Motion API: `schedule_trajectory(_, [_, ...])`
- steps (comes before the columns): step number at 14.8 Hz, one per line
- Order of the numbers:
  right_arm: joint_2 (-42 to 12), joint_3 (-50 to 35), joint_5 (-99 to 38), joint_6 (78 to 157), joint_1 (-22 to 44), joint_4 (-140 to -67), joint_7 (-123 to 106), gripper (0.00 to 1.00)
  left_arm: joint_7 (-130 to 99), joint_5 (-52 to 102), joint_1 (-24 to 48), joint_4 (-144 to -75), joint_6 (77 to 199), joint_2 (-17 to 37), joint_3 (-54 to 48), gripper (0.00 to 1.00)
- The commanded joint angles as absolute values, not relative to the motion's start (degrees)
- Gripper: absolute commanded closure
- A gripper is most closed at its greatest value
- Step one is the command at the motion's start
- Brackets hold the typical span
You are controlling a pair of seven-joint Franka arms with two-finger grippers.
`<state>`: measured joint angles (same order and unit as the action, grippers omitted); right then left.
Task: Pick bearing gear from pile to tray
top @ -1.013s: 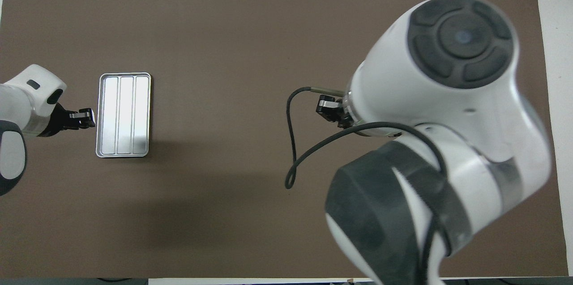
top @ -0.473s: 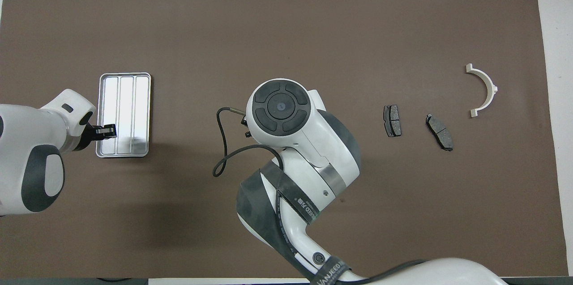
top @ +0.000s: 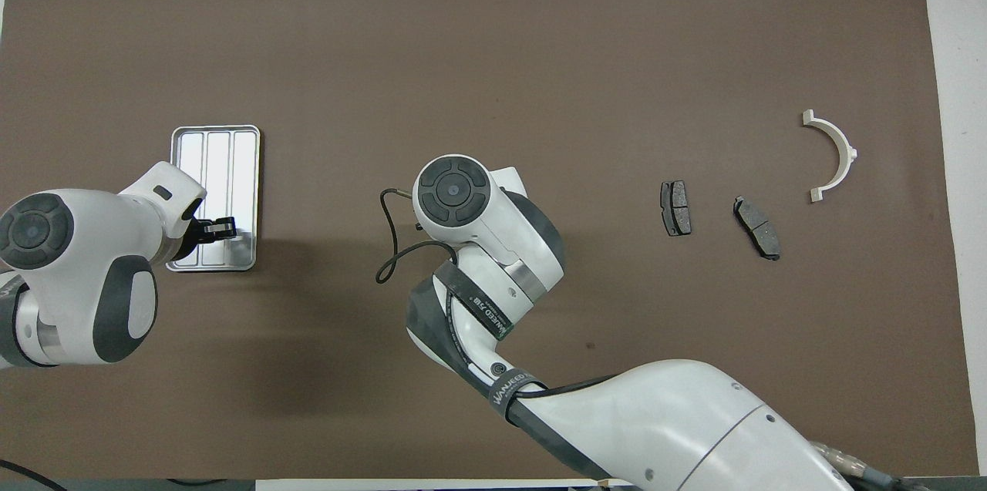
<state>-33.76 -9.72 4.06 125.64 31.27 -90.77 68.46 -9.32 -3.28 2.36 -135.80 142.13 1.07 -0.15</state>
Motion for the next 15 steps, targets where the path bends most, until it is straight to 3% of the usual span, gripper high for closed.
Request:
schedule_trajectory(1, [-34.6,-9.6,5.2,127.3,30.8,-90.1,69.6,1.00,-9.7,-3.0,3.0,-137.9,144.1,0.7,0.5,1.00])
schedule_trajectory(5, [-34.8,-9.5,5.4,128.5,31.0,-90.7,70.0,1.00,-9.3,-3.0,2.5,-140.0,145.9,1.0,0.5,1.00])
schedule_trajectory(6, [-34.7,-9.5,5.4,128.2,31.0,-90.7,70.0,0.76,-9.3,-3.0,2.5,-140.4,146.8,1.1,0.5,1.00])
schedule_trajectory(7, [-34.6,-9.4,5.4,128.0,31.1,-90.7,70.8,0.03,-9.5,-3.0,2.5,-140.5,147.6,1.3,0.5,1.00])
schedule_trajectory(10, [-34.5,-9.3,5.4,126.0,30.6,-89.0,71.9,0.00,-9.8,-3.0,2.8,-140.7,148.4,2.4,0.5,1.00])
schedule_trajectory(11, [-34.3,-9.2,5.4,125.3,30.2,-88.1,71.8,0.00,-9.3,-3.0,2.8,-140.7,148.1,2.4,0.5,0.67])
schedule_trajectory(12, [-33.8,-9.3,5.3,125.1,29.0,-87.7,71.6,0.00,-8.9,-3.0,2.8,-140.5,147.6,2.4,0.5,0.14])
schedule_trajectory(13, [-33.2,-9.4,5.2,125.2,27.9,-87.6,71.4,0.00,-8.5,-3.1,2.9,-139.8,147.0,2.4,0.5,0.00])
schedule_trajectory(15, [-30.9,-9.5,4.9,124.5,24.5,-87.7,70.7,0.00,-8.3,-3.1,2.9,-137.1,142.7,1.9,0.5,0.00])
